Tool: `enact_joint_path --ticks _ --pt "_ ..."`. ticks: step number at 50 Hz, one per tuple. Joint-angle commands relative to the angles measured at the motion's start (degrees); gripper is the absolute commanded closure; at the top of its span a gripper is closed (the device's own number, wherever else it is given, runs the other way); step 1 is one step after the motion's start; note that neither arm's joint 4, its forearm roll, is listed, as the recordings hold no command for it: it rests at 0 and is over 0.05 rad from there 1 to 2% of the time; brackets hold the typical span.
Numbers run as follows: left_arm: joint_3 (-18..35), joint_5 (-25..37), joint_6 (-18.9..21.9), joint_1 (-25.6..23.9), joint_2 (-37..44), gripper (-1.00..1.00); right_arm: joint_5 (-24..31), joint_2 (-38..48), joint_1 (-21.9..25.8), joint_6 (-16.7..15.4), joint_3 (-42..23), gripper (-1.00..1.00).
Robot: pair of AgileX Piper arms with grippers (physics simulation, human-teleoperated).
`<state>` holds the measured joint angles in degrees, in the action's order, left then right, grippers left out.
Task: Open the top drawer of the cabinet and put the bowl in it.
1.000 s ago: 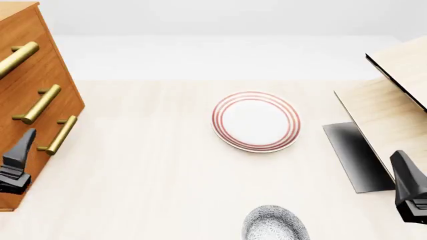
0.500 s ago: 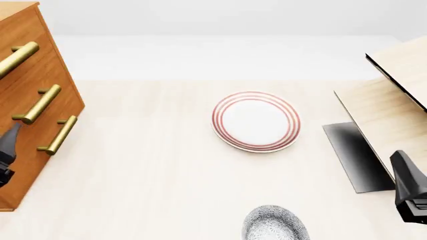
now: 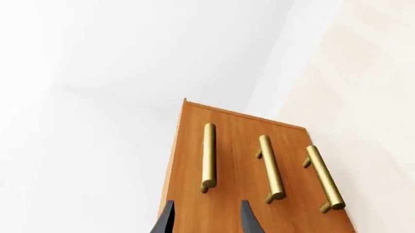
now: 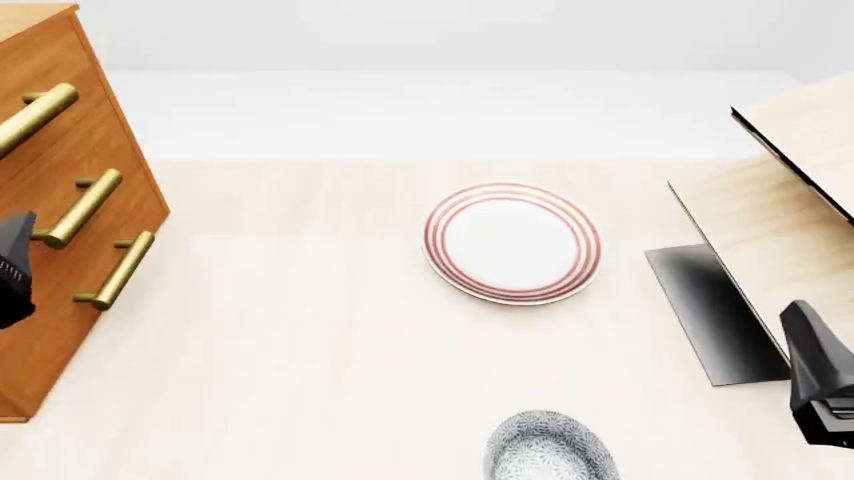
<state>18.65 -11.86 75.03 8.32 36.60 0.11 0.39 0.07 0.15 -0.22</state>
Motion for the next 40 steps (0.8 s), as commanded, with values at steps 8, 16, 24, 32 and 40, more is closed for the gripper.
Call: enact_joint_path --ticks 8,16,24,32,40 --pt "2.51 -9.66 5.27 0.67 10.55 -1.00 -0.04 -0.05 -0.02 -0.05 0.03 -1.00" --pt "4.43 -12.78 5.81 0.42 15.67 -1.00 -0.04 -0.05 -0.02 -0.06 0.03 -1.00" --pt "7.07 -15.46 5.19 0.35 22.15 -1.00 -0.04 -0.05 -0.03 -0.04 0.03 -1.00" --pt "9.11 -17.76 5.01 0.00 27.37 -1.00 -0.05 -0.06 -0.03 -0.04 0.03 -1.00" --pt "9.70 -19.43 4.56 1.53 30.21 -1.00 -0.04 -0.06 -0.03 -0.04 0.03 -1.00"
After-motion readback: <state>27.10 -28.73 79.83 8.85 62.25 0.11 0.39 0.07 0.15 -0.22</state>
